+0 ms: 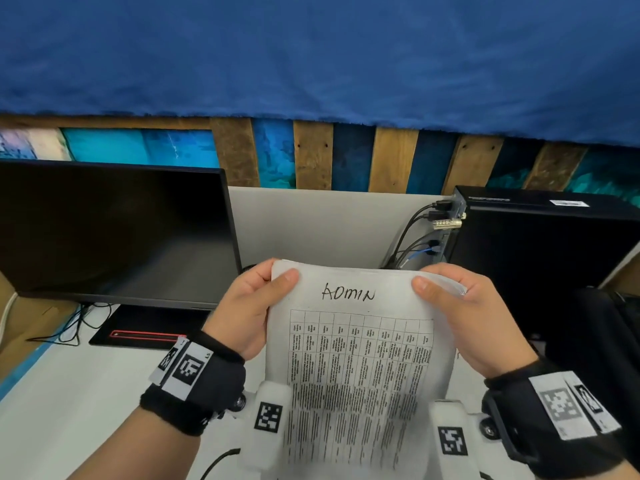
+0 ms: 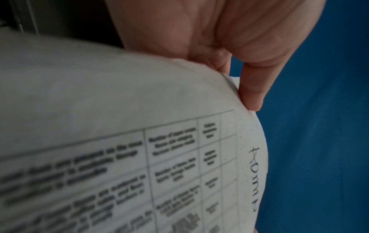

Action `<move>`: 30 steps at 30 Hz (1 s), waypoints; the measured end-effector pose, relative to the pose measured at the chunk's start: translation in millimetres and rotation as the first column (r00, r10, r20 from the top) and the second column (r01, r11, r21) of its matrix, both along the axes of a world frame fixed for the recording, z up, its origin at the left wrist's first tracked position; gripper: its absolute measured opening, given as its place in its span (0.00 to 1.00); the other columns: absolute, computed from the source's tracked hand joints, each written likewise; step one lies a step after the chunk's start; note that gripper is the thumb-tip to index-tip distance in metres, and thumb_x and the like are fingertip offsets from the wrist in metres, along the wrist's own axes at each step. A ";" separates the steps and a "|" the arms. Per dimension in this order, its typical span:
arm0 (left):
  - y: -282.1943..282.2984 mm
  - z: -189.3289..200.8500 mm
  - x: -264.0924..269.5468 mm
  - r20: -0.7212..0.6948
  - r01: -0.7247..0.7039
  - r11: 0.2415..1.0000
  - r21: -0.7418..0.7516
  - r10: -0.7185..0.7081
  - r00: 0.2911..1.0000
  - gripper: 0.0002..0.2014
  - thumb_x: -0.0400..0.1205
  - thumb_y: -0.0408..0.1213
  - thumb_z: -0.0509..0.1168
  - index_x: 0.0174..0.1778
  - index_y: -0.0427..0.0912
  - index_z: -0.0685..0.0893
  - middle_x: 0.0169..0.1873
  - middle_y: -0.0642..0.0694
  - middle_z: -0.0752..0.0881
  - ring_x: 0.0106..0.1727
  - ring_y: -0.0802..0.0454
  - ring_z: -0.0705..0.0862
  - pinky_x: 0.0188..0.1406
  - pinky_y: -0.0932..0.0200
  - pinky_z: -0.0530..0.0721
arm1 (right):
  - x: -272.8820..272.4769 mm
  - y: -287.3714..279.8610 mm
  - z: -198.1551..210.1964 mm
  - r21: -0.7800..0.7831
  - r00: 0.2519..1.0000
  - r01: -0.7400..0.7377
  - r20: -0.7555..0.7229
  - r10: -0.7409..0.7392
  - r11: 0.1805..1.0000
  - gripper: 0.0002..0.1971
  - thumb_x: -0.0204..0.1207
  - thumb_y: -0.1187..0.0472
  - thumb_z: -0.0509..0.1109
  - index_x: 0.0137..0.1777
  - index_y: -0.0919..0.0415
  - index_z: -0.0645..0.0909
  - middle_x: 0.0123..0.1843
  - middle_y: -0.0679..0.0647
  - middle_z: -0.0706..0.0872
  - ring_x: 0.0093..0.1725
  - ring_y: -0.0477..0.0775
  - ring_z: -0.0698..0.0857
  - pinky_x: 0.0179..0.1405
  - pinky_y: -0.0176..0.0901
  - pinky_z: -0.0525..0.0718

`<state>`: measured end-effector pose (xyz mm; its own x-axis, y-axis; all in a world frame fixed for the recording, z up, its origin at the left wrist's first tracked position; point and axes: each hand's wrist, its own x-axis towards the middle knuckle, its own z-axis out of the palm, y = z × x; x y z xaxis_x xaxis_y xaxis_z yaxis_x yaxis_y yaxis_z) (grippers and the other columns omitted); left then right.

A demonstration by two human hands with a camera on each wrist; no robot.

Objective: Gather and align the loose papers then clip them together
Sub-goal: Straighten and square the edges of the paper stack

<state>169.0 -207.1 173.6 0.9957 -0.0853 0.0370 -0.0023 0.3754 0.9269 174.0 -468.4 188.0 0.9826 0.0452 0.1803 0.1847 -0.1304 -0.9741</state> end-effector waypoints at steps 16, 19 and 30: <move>-16.6 -10.4 -12.7 0.435 -0.415 0.800 0.434 0.218 0.874 0.10 0.81 0.31 0.65 0.49 0.53 0.85 0.48 0.58 0.90 0.47 0.62 0.88 0.42 0.71 0.83 | -14.5 14.5 -21.5 -0.100 0.973 0.026 0.230 -0.002 0.995 0.10 0.77 0.68 0.70 0.39 0.54 0.87 0.37 0.42 0.89 0.36 0.36 0.85 0.35 0.22 0.79; -19.0 -12.9 -14.1 0.454 -0.444 0.765 0.466 0.224 0.862 0.11 0.80 0.29 0.65 0.48 0.53 0.85 0.50 0.62 0.88 0.48 0.66 0.87 0.41 0.75 0.82 | -14.5 16.0 -27.7 -0.064 0.980 0.001 0.201 0.012 0.998 0.09 0.78 0.65 0.69 0.40 0.54 0.88 0.37 0.44 0.89 0.37 0.37 0.85 0.37 0.24 0.80; -18.5 -19.3 -10.7 0.573 -0.509 0.682 0.525 0.160 0.804 0.11 0.81 0.30 0.65 0.51 0.52 0.86 0.55 0.61 0.86 0.58 0.65 0.84 0.55 0.77 0.76 | -11.5 18.4 -27.7 0.021 0.992 0.036 0.121 -0.038 0.999 0.17 0.82 0.63 0.63 0.33 0.55 0.86 0.30 0.44 0.87 0.32 0.37 0.83 0.34 0.24 0.78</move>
<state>158.3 -225.6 154.3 0.8325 0.0744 0.5490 -0.4777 -0.4056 0.7793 162.4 -450.0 160.3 0.9542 0.0047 0.2990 0.2973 -0.1213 -0.9470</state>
